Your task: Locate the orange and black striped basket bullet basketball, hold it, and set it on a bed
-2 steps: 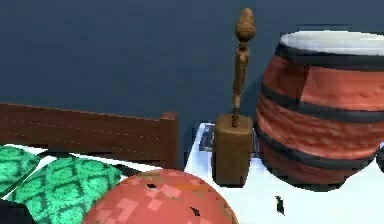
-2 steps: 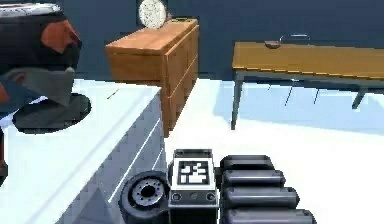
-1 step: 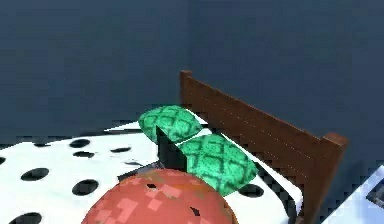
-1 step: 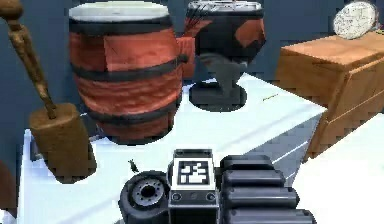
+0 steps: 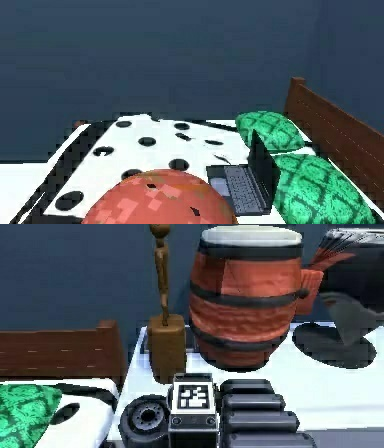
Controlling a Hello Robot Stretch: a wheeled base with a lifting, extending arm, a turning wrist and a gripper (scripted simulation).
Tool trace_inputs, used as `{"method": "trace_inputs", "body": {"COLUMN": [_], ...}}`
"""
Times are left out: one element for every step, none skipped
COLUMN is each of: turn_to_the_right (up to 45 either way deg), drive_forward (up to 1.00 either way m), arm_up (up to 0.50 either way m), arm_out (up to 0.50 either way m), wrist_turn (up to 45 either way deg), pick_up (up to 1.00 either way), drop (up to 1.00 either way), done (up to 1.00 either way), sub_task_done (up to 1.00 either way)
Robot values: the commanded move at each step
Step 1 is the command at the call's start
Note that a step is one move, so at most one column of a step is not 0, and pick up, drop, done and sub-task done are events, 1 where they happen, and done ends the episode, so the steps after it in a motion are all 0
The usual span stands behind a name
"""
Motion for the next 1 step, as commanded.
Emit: {"method": "trace_inputs", "body": {"turn_to_the_right": [45.0], "drive_forward": [0.0], "arm_up": [0.0], "arm_out": [0.0], "wrist_turn": [0.0], "pick_up": [0.0], "drop": [0.0], "done": [0.0], "sub_task_done": [0.0]}}
